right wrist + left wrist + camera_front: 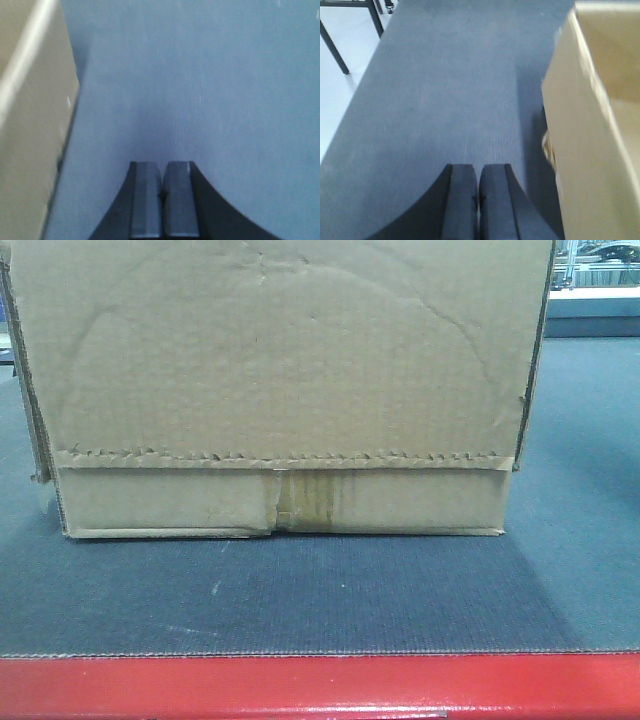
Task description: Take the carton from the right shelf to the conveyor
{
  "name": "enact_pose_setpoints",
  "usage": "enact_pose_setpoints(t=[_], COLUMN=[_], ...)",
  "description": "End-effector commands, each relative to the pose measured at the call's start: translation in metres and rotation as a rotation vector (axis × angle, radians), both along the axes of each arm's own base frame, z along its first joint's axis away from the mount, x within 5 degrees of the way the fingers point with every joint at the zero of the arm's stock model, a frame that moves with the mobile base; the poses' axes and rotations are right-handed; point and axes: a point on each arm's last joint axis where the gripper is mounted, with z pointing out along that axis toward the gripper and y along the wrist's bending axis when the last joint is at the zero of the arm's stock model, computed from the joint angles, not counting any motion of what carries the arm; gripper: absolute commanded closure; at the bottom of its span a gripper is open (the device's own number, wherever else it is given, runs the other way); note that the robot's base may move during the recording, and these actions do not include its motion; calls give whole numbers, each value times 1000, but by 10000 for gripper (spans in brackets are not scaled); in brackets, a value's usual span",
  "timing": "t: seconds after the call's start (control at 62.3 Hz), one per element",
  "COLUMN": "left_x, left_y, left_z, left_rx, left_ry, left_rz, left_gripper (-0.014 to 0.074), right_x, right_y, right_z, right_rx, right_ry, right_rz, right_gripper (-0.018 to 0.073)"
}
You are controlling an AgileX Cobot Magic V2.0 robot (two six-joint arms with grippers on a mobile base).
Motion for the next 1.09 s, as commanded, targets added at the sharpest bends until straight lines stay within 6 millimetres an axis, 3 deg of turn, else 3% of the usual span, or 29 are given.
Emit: enact_pose_setpoints(t=[0.0, 0.161, 0.369, 0.562, 0.755, 0.867, 1.076], left_x=[-25, -65, -117, -157, -181, -187, -189], left_y=[1, 2, 6, 10, 13, 14, 14], left_z=[-14, -45, -65, -64, -61, -61, -61], left_rx=[-9, -14, -21, -31, -39, -39, -39], left_ry=[-63, -126, -251, -422, -524, -540, -547], left_rz=[-24, -52, -58, -57, -48, -43, -43], left_gripper=[584, 584, 584, 584, 584, 584, 584], right_x=[-21, -61, -115, -167, -208, -221, -223], right_y=[-3, -7, -14, -21, -28, -30, -30], right_z=[-17, -57, -84, -86, -79, -77, -76], right_rx=[6, 20, 42, 63, 83, 91, 93], right_ry=[-69, -149, -303, -479, -651, -717, -734], right_rz=[12, 31, 44, 43, 37, 37, 37], right_gripper=[627, 627, 627, 627, 627, 627, 627])
